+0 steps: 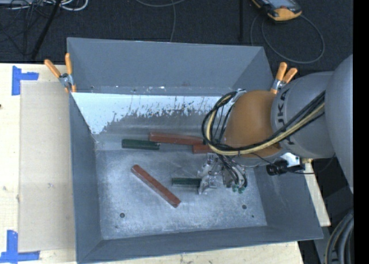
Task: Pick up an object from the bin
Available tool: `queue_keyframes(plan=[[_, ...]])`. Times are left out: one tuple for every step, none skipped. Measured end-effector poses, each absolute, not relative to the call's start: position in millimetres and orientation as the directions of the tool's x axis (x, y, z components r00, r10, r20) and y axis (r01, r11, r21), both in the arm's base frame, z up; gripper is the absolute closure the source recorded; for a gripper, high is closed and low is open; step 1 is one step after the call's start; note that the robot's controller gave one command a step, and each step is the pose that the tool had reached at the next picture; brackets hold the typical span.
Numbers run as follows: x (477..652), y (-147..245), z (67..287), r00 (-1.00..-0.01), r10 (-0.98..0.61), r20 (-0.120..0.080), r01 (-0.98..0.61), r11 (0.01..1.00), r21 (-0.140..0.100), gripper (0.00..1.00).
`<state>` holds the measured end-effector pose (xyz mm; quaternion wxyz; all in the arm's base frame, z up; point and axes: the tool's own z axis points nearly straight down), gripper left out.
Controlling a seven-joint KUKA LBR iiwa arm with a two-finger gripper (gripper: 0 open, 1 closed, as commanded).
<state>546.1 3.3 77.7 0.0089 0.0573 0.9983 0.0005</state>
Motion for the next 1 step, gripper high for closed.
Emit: queue_keyframes(plan=[[544.2,3.3,88.3,-0.994,0.114,-0.006,0.114,0.994,0.001,1.00]])
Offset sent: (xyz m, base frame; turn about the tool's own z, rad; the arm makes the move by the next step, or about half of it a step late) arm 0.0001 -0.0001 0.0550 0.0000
